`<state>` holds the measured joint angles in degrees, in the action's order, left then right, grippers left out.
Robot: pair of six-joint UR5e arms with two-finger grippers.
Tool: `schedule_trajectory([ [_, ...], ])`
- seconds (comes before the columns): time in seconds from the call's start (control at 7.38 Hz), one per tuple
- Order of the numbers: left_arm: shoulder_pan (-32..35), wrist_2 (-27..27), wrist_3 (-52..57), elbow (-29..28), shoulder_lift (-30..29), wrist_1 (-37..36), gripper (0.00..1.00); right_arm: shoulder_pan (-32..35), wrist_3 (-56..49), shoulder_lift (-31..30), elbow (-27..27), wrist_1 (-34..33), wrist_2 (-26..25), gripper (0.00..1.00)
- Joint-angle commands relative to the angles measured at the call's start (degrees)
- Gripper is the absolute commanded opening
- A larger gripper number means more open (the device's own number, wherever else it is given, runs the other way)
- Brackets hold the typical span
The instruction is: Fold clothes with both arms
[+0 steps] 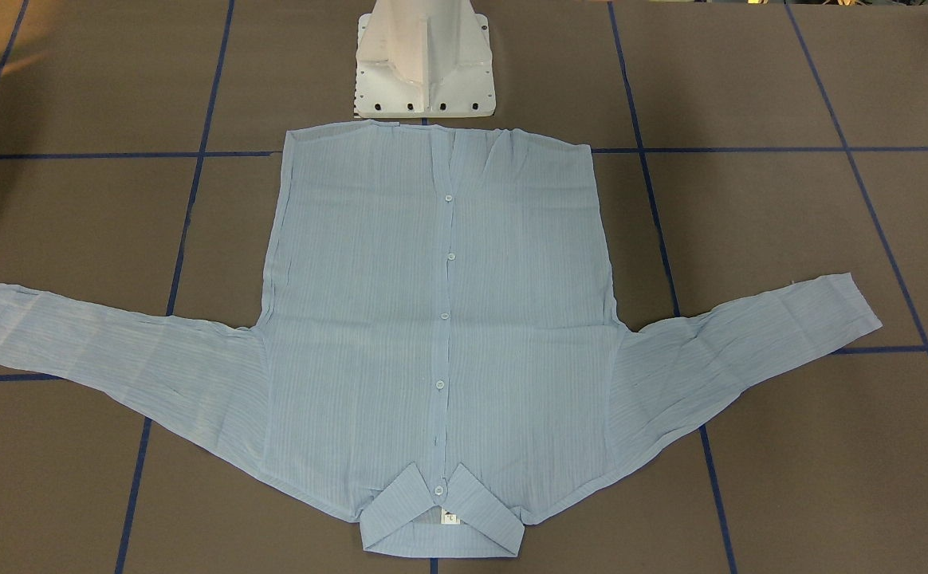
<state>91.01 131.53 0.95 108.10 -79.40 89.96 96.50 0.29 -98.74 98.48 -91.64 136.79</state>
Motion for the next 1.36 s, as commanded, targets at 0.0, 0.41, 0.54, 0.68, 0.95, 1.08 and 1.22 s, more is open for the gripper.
schedule_trajectory([
  [0.0, 0.56, 0.12, -0.25, -0.34, -2.16, 0.39, 1.0, 0.0, 0.15, 1.26, 0.57, -0.12, 0.41, 1.0],
  [0.41, 0.39, 0.39, -0.07, -2.62, -5.68, 3.98, 1.0, -0.35, 0.59, 1.8, -5.55, 10.19, 6.42, 1.0],
  [0.54, 0.39, 0.56, -0.25, -2.8, -5.59, 3.99, 1.0, -2.7, 0.59, 1.8, -8.36, 16.86, 8.22, 1.0],
  [0.68, 0.31, 3.96, -0.33, -3.07, -5.94, 4.08, 1.0, -7.16, 5.9, 1.88, -9.18, 21.37, 7.89, 1.0],
  [0.95, 0.22, 5.3, -0.33, -3.94, -6.29, 4.43, 1.0, -16.31, 13.57, 2.68, -9.62, 29.63, 0.63, 1.0],
  [1.08, 0.3, 5.4, -0.25, -3.95, -6.29, 4.52, 1.0, -18.52, 16.64, 3.29, -11.62, 32.63, -0.2, 1.0],
  [1.22, 0.31, 5.4, -0.16, -4.03, -6.21, 4.52, 1.0, -20.46, 20.85, 3.38, -12.43, 35.36, -0.29, 1.0],
])
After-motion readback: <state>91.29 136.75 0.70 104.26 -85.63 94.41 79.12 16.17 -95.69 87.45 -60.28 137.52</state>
